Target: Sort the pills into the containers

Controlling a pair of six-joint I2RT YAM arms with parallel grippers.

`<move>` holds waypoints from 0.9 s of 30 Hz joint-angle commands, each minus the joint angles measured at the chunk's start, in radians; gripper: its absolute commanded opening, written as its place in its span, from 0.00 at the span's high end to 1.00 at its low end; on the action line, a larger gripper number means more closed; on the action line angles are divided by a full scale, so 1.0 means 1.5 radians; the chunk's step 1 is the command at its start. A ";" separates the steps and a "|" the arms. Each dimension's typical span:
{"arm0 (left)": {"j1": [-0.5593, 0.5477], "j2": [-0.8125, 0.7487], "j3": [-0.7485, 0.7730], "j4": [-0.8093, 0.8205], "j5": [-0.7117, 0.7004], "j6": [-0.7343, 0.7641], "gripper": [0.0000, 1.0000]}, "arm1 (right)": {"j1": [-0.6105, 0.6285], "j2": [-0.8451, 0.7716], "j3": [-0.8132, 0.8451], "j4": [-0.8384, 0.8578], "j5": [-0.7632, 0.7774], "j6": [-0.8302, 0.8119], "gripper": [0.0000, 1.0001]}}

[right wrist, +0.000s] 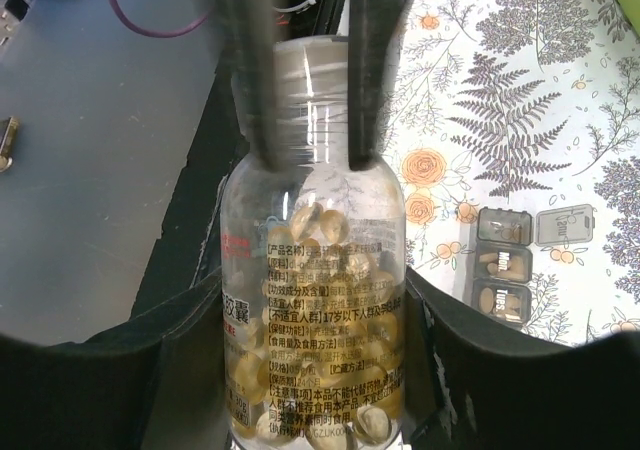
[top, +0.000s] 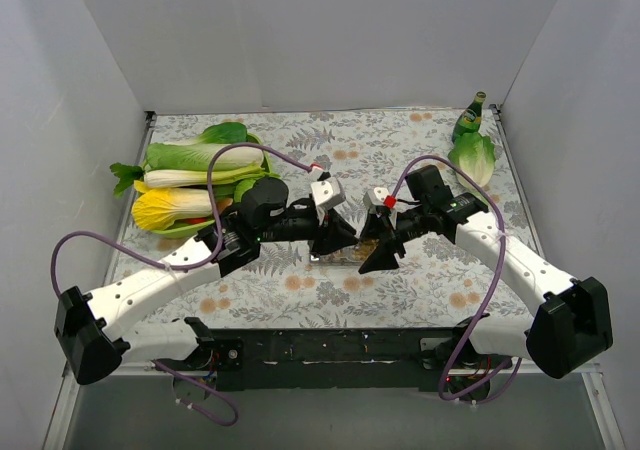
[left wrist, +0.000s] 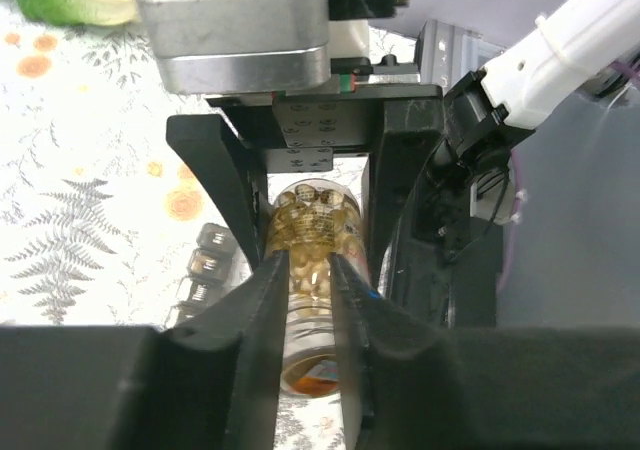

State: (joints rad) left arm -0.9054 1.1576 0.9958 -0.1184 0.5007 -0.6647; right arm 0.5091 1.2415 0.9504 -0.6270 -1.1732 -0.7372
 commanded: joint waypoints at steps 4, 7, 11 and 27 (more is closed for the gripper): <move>-0.001 -0.067 0.005 0.021 -0.066 -0.097 0.30 | 0.000 -0.005 0.012 0.022 -0.024 0.008 0.94; 0.001 -0.090 -0.006 0.039 -0.083 -0.119 0.18 | 0.000 -0.006 0.008 0.024 -0.024 0.009 0.94; 0.004 -0.132 -0.023 0.029 -0.096 -0.113 0.05 | 0.000 -0.005 0.009 0.025 -0.026 0.010 0.94; 0.004 -0.134 -0.088 0.001 -0.030 0.101 0.02 | 0.000 -0.002 0.011 0.022 -0.026 0.013 0.94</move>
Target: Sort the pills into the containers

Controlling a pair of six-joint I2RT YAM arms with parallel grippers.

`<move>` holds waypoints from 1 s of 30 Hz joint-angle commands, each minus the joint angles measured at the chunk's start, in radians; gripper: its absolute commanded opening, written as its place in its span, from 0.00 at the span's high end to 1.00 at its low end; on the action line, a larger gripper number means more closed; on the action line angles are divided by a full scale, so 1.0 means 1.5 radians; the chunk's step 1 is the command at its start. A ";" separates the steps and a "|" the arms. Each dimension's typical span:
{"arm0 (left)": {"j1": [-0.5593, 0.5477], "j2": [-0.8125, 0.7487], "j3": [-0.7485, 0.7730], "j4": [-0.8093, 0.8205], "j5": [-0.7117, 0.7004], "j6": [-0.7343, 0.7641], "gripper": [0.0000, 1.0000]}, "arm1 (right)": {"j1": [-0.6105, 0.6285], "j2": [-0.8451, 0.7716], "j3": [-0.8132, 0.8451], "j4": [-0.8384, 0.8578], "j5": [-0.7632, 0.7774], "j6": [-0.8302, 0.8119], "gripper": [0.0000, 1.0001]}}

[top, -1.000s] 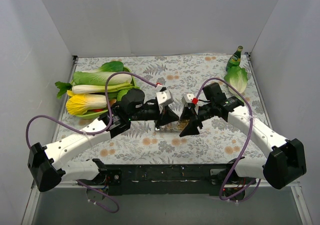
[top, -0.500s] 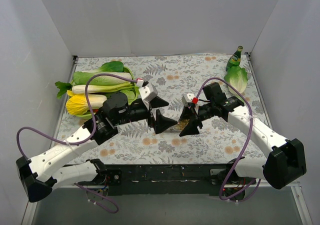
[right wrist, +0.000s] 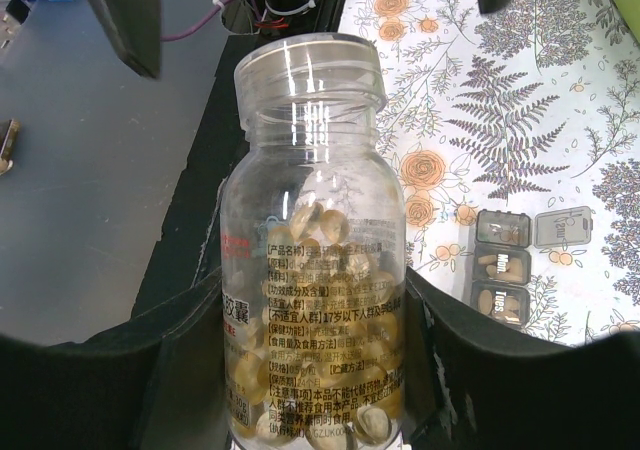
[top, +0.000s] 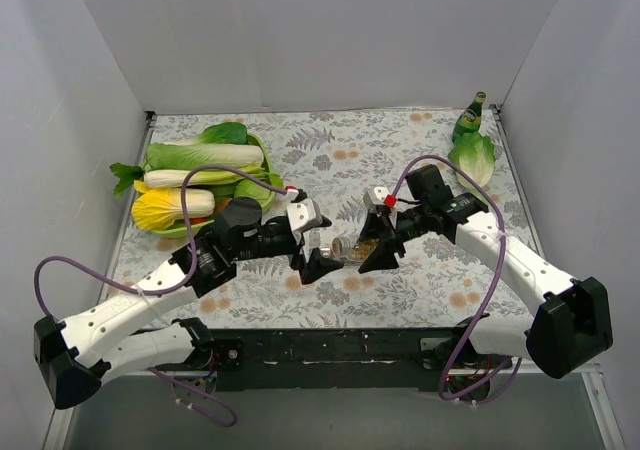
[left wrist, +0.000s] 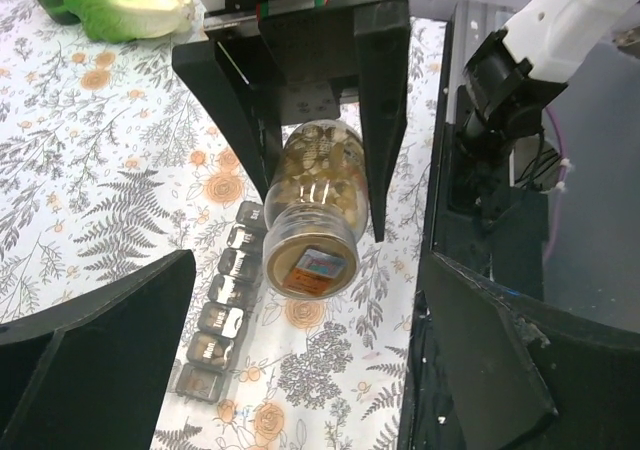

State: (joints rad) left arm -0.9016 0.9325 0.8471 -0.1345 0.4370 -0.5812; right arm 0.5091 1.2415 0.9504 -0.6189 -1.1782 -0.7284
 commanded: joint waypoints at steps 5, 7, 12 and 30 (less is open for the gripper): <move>0.002 0.048 0.016 0.028 0.013 0.036 0.02 | 0.000 -0.002 0.010 0.018 -0.021 0.007 0.94; 0.002 0.054 0.017 0.031 0.011 0.026 0.03 | 0.000 -0.002 0.009 0.019 -0.021 0.008 0.94; 0.002 0.067 0.025 0.026 0.014 0.015 0.26 | 0.000 -0.002 0.007 0.022 -0.021 0.009 0.94; 0.007 -0.023 -0.003 0.012 -0.039 -0.178 0.74 | 0.000 -0.008 0.001 0.025 -0.015 0.007 0.94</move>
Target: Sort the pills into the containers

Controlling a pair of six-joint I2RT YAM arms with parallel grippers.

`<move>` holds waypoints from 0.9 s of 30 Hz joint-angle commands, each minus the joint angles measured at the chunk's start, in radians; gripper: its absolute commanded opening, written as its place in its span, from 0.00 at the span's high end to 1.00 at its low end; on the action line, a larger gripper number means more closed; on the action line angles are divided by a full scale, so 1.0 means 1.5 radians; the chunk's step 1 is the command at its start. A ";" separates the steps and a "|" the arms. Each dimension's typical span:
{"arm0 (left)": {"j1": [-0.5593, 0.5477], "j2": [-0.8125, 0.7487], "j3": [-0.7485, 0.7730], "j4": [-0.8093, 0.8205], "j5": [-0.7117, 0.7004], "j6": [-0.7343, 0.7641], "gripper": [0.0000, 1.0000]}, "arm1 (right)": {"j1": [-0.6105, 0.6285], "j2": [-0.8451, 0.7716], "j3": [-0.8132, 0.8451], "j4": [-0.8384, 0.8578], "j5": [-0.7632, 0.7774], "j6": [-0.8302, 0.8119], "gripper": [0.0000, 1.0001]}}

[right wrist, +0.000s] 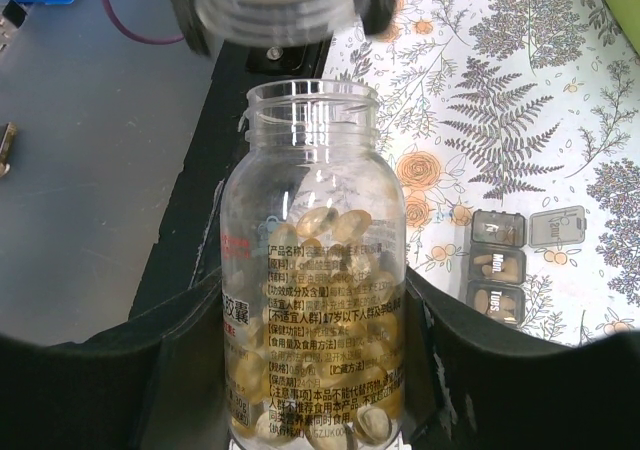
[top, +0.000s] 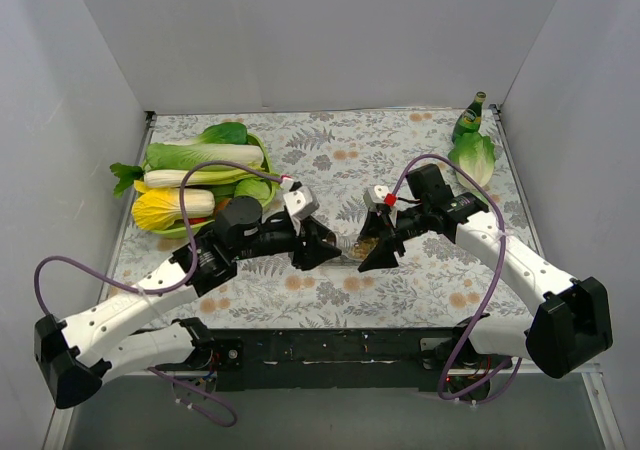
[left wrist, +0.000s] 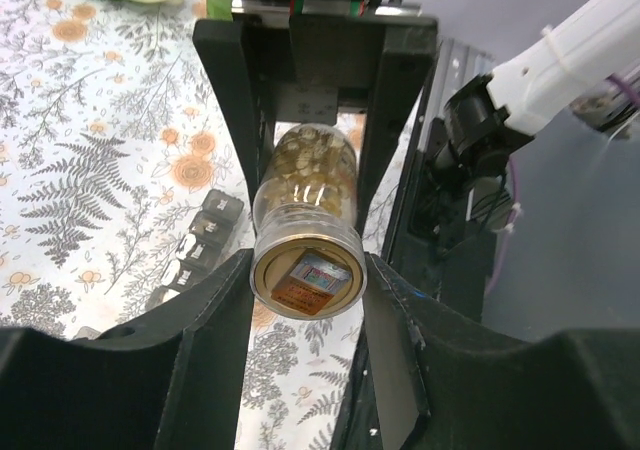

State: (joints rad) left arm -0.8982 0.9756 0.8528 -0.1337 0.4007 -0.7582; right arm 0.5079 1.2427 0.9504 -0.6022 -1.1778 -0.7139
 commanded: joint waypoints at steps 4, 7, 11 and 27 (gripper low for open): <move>0.011 -0.071 -0.011 -0.026 -0.048 -0.104 0.77 | 0.002 -0.008 0.000 0.014 -0.007 -0.003 0.94; 0.031 -0.074 -0.017 -0.108 -0.124 -0.172 0.86 | 0.000 -0.014 -0.009 0.029 0.022 0.007 0.94; 0.145 -0.035 -0.049 -0.250 -0.158 -0.248 0.89 | -0.004 -0.022 -0.023 0.057 0.076 0.031 0.94; 0.264 0.177 -0.162 -0.200 -0.407 -0.497 0.67 | -0.033 -0.047 -0.042 0.082 0.128 0.056 0.93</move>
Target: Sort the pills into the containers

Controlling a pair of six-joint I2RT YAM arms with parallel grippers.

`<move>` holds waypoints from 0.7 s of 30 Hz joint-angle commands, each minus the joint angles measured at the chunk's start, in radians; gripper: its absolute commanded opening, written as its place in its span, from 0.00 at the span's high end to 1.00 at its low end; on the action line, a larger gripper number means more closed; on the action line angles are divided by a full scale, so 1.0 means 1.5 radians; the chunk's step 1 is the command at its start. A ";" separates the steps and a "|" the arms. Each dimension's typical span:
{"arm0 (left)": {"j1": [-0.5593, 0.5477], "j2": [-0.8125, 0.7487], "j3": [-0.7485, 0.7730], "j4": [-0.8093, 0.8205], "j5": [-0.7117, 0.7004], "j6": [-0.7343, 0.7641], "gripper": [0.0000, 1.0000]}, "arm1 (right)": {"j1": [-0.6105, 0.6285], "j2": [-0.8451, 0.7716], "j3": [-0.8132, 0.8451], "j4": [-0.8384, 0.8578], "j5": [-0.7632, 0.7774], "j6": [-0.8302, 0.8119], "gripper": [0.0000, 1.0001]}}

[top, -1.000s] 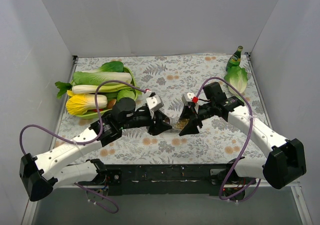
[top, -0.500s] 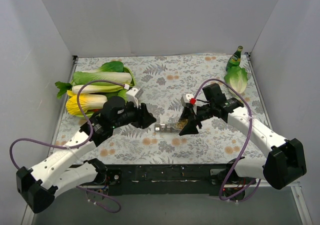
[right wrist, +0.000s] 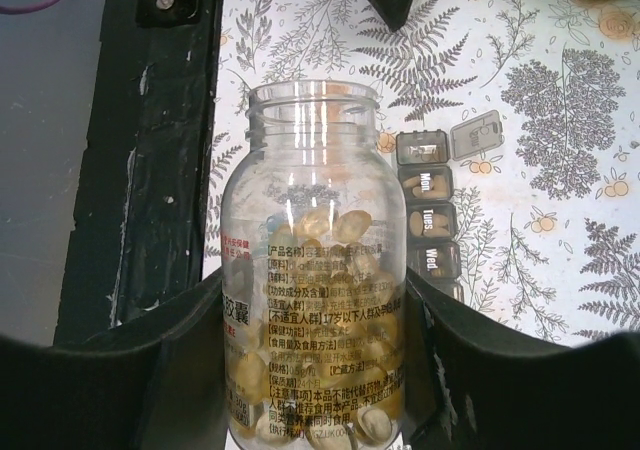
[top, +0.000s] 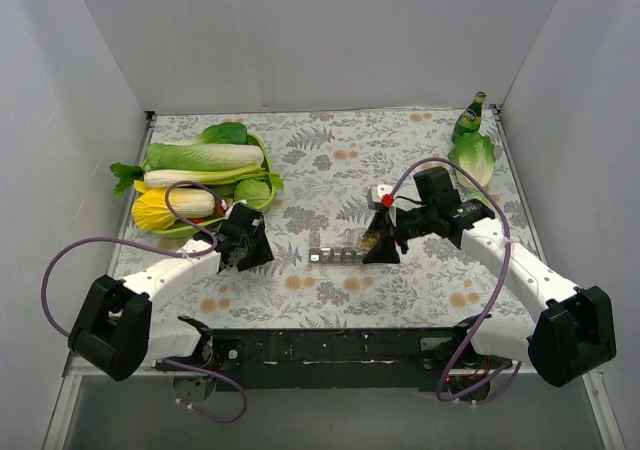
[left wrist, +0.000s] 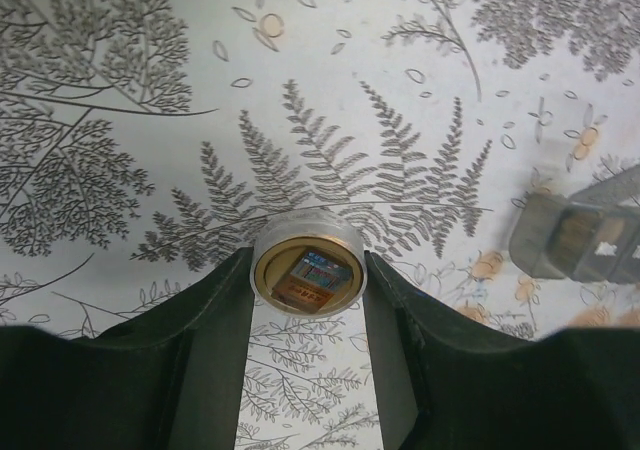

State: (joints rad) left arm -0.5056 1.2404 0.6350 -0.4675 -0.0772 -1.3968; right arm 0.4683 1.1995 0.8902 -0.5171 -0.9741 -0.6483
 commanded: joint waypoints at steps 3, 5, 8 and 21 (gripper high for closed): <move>0.004 0.014 -0.018 0.010 -0.114 -0.100 0.43 | -0.007 -0.017 0.001 0.025 -0.011 0.014 0.93; 0.004 0.017 -0.017 0.001 -0.119 -0.109 0.39 | -0.008 -0.017 0.001 0.026 -0.011 0.014 0.92; 0.004 0.009 -0.012 -0.010 -0.127 -0.120 0.28 | -0.008 -0.017 0.002 0.024 -0.011 0.013 0.92; 0.004 -0.255 -0.051 0.294 0.509 0.136 0.07 | -0.008 -0.017 0.008 -0.051 -0.086 -0.094 0.92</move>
State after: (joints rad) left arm -0.5003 0.9909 0.6182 -0.3378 0.2131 -1.3403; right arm 0.4591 1.1969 0.8860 -0.5571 -1.0046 -0.7296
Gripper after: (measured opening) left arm 0.933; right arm 0.600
